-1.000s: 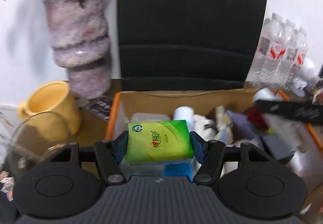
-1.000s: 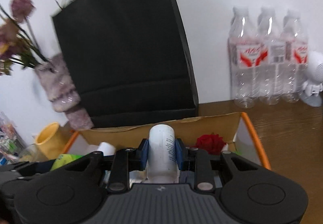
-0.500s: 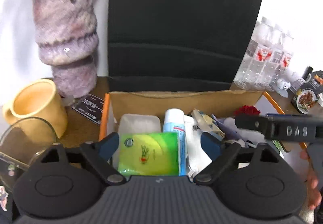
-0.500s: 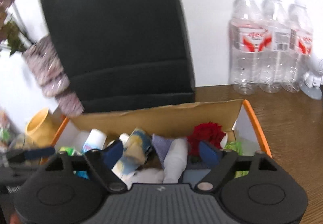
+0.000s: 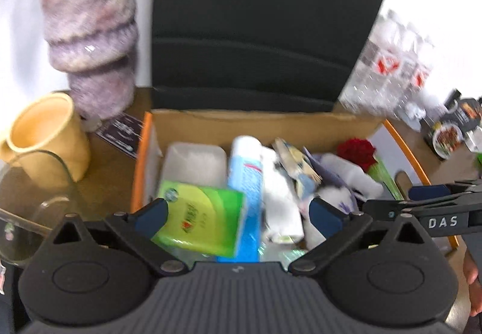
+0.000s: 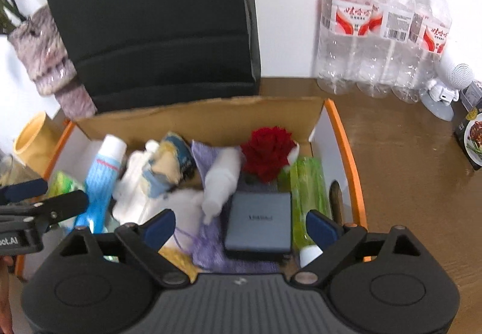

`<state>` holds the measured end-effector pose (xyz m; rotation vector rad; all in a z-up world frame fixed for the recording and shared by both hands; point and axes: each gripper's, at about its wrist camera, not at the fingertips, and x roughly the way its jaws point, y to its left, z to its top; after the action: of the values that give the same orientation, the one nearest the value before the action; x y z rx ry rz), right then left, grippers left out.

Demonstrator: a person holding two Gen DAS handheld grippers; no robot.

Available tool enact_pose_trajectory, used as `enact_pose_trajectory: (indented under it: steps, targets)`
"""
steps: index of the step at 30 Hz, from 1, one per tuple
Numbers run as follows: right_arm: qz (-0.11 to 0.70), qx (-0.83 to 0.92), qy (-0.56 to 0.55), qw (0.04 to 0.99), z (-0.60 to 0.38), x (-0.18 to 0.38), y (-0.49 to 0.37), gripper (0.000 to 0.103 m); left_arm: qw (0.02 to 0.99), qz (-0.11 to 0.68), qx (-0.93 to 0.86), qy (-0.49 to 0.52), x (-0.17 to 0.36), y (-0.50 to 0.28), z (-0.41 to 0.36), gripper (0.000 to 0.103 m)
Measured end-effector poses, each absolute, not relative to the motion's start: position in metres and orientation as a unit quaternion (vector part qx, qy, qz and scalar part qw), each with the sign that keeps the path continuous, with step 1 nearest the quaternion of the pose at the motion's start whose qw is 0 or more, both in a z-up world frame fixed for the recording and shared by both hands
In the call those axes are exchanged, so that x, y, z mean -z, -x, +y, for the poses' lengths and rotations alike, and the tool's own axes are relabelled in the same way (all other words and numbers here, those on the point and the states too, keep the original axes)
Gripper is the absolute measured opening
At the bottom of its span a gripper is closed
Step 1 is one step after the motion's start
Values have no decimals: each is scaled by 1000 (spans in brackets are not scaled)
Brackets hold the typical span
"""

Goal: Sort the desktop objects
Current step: 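Open both tools to release the tissue pack and white bottle in the box, then withdraw both open tools from the box back over the table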

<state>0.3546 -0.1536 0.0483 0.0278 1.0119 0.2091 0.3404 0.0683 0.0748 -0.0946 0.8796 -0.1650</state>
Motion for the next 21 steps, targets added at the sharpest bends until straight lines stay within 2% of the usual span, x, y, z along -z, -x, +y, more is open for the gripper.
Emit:
enact_pose_trajectory:
  steps: [4, 21]
  targets:
    - [492, -106, 0, 864, -149, -45, -353, 93, 901, 424, 92, 19, -72, -336, 64, 102]
    - [491, -110, -11, 864, -156, -58, -321, 93, 900, 434, 38, 32, -69, -301, 56, 102]
